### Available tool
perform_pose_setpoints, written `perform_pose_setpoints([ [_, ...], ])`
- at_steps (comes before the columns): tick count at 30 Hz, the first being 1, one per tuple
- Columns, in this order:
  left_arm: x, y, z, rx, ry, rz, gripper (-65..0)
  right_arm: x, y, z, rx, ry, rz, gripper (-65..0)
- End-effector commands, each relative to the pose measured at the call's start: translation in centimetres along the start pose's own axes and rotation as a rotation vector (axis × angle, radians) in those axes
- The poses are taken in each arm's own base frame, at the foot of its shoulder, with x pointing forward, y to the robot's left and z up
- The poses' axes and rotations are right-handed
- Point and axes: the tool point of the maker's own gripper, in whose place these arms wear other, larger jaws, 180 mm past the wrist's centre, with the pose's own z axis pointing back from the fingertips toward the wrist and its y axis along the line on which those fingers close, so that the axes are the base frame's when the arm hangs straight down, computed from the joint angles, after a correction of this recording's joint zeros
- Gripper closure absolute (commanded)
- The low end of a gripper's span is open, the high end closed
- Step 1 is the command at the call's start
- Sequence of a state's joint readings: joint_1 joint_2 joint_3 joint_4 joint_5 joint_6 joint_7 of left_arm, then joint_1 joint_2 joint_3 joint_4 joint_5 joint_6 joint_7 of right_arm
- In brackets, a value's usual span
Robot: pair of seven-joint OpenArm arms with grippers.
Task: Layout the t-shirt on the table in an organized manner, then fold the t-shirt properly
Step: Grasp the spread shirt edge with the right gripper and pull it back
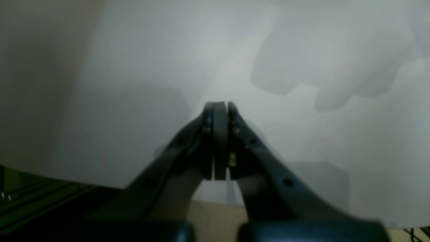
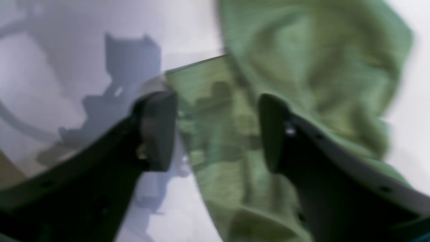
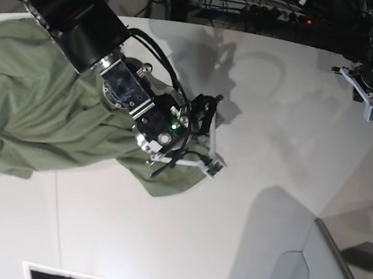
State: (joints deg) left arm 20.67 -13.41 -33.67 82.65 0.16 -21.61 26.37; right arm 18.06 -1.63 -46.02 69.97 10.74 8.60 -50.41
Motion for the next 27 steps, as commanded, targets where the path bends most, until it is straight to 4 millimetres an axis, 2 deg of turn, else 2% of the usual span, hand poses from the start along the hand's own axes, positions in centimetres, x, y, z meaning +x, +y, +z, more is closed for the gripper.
perform_pose_setpoints([
  [1, 1.4, 1.0, 0.3, 0.022, -0.041, -0.012, 0.0, 2.2, -0.9, 0.5, -0.018, -0.067, 0.006, -41.9],
  [5, 1.4, 1.0, 0.3, 0.022, -0.041, -0.012, 0.0, 1.9, -1.5, -0.4, -0.024, -0.079, -0.006, -41.6],
  [8, 1.4, 1.0, 0.3, 0.022, -0.041, -0.012, 0.0, 1.2, -2.0, -1.2, -0.031, -0.058, -0.008, -38.9],
  [10, 1.4, 1.0, 0.3, 0.022, -0.041, -0.012, 0.0, 2.0, -2.5, -1.2, -0.038, -0.073, -0.009, -37.7],
  [15, 1.5, 0.7, 0.2, 0.016, -0.042, -0.014, 0.0, 1.5, -3.9, -1.8, -0.060, -0.038, -0.010, -37.5],
  [19, 1.5, 0.7, 0.2, 0.015, -0.042, -0.014, 0.0, 2.1, -4.4, -1.6, -0.068, -0.059, -0.011, -34.8],
  [21, 1.6, 0.7, 0.2, 0.015, -0.044, -0.014, 0.0, 1.9, -4.7, -1.8, -0.072, -0.057, -0.013, -30.8],
  [23, 1.6, 0.7, 0.2, 0.015, -0.044, -0.014, 0.0, 0.9, -5.1, -2.4, -0.076, -0.025, -0.021, -23.7],
  [25, 1.6, 0.7, 0.1, 0.015, -0.045, -0.014, 0.0, 0.2, -5.4, -2.8, -0.079, 0.002, -0.027, -14.6],
  [27, 1.6, 0.7, 0.1, 0.015, -0.045, -0.014, 0.0, 0.0, -5.5, -2.8, -0.079, 0.011, -0.030, -0.6],
])
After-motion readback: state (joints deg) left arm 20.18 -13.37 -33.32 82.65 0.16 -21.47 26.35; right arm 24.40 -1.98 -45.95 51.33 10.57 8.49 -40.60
